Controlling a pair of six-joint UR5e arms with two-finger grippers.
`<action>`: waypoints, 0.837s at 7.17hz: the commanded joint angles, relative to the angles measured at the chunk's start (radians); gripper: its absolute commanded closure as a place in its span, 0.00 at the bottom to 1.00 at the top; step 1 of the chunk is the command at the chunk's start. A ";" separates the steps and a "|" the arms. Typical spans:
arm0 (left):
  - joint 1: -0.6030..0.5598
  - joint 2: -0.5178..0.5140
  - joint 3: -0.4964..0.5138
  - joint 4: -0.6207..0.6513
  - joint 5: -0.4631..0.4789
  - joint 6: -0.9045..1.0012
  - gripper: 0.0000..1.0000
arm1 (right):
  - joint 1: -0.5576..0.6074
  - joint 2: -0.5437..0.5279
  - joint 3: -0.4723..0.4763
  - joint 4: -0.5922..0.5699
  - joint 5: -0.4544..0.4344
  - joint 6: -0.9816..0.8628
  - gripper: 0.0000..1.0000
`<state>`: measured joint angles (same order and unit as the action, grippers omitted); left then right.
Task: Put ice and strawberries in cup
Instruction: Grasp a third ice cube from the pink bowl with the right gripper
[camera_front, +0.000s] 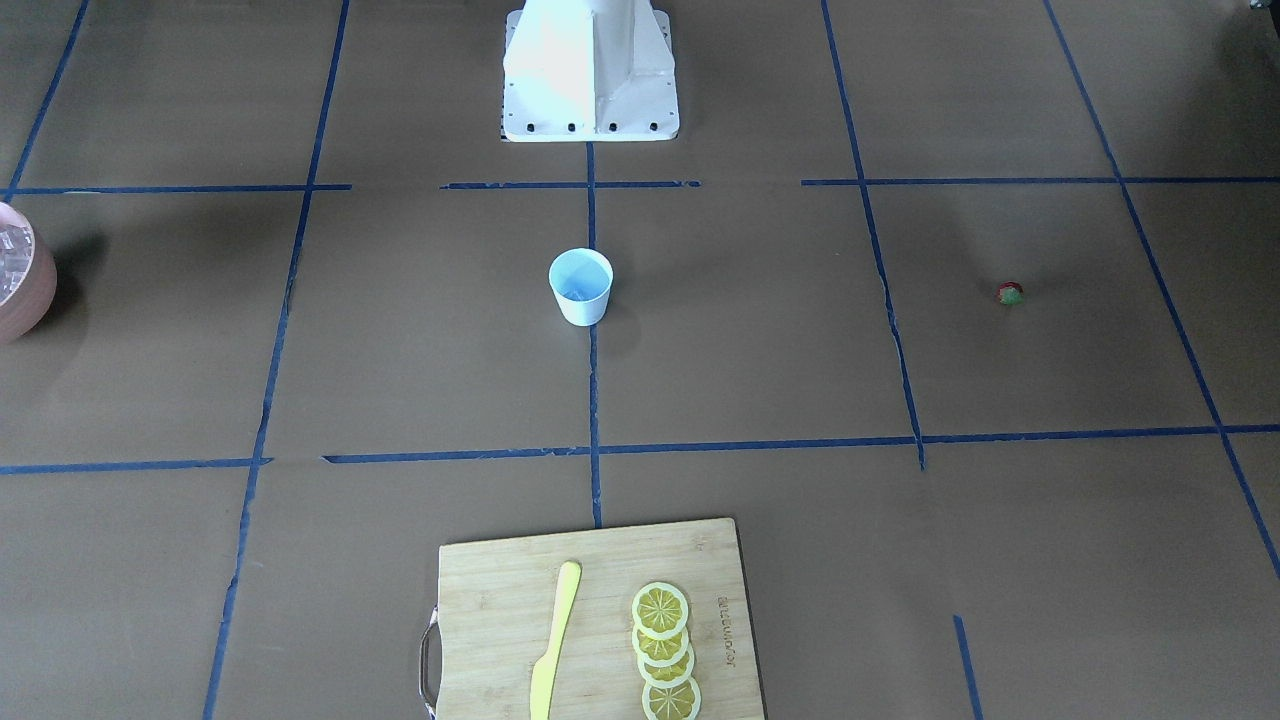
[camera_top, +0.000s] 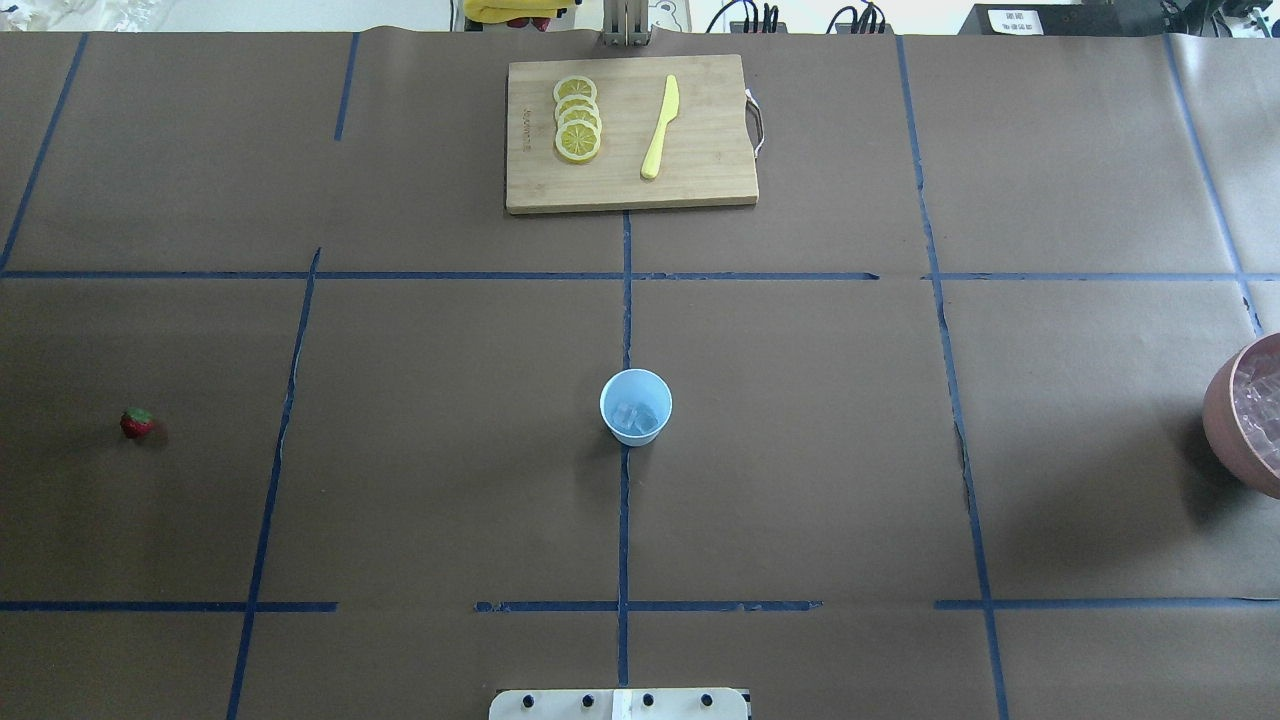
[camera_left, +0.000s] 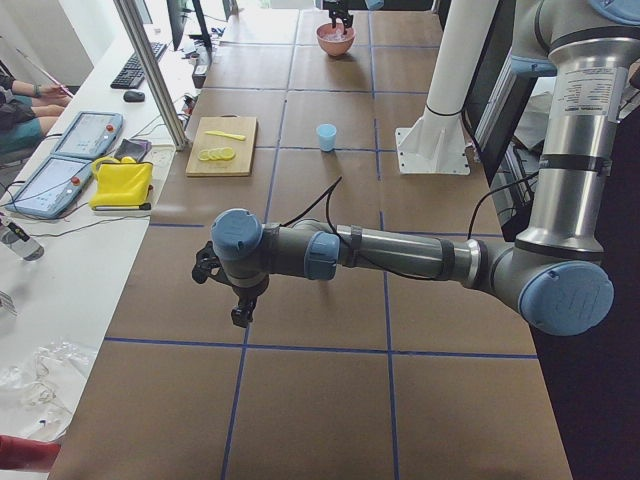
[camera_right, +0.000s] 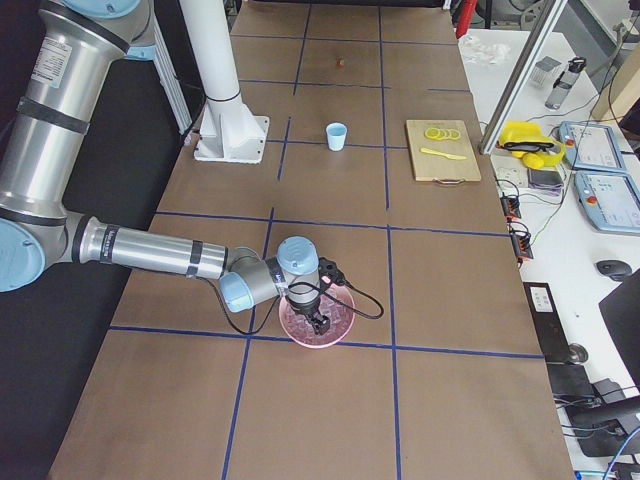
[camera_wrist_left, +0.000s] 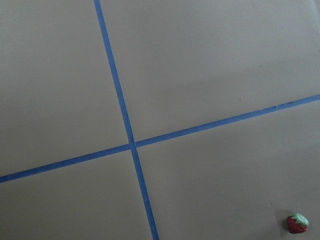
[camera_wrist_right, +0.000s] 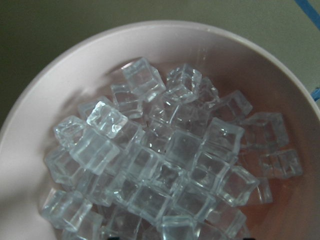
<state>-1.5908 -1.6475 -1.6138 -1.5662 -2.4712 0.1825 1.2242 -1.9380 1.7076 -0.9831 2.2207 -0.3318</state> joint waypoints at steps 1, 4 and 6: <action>0.000 0.000 -0.002 0.000 0.000 0.000 0.00 | 0.000 -0.002 0.000 -0.002 -0.001 -0.001 0.91; 0.000 0.000 -0.002 0.000 0.000 0.000 0.00 | 0.003 -0.004 0.010 -0.005 0.020 0.000 0.93; 0.000 0.000 -0.003 0.000 0.000 -0.002 0.00 | 0.030 0.004 0.035 -0.018 0.054 0.014 0.93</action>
<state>-1.5908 -1.6475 -1.6158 -1.5668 -2.4712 0.1822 1.2372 -1.9383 1.7246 -0.9906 2.2586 -0.3283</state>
